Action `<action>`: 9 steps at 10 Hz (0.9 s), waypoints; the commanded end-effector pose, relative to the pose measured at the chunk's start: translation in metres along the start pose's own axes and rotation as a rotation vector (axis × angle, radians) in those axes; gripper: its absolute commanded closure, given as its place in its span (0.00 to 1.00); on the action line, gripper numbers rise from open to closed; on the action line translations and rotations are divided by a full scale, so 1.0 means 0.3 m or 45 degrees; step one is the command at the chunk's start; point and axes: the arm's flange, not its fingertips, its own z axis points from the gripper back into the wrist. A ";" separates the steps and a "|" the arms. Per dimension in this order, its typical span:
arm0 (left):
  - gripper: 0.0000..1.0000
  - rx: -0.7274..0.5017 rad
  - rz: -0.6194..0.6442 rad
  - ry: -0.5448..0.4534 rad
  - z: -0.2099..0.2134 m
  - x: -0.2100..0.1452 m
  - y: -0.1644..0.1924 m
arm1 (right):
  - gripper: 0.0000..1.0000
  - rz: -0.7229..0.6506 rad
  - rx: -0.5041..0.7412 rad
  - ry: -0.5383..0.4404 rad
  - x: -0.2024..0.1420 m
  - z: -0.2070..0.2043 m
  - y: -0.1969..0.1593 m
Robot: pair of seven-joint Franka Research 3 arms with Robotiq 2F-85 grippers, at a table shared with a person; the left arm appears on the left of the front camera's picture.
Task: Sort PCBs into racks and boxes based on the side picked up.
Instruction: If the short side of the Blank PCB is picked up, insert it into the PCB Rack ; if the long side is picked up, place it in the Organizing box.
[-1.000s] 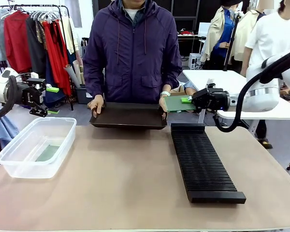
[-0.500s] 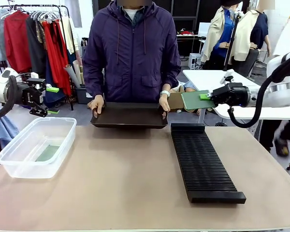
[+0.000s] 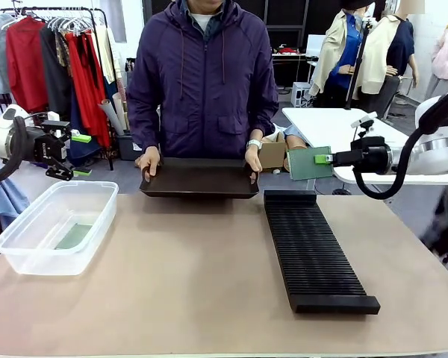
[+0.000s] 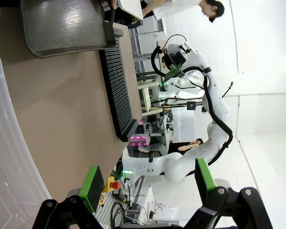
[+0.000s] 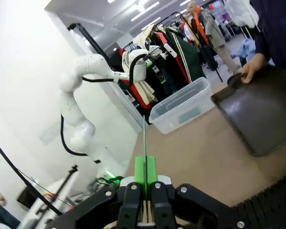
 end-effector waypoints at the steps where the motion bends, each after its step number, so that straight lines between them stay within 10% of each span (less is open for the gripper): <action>1: 0.00 0.001 0.000 -0.005 0.004 0.001 0.000 | 1.00 0.247 -0.027 0.018 -0.075 0.019 -0.033; 9: 0.00 0.001 0.000 -0.005 0.004 0.001 0.000 | 1.00 0.421 -0.070 -0.154 -0.248 0.173 -0.175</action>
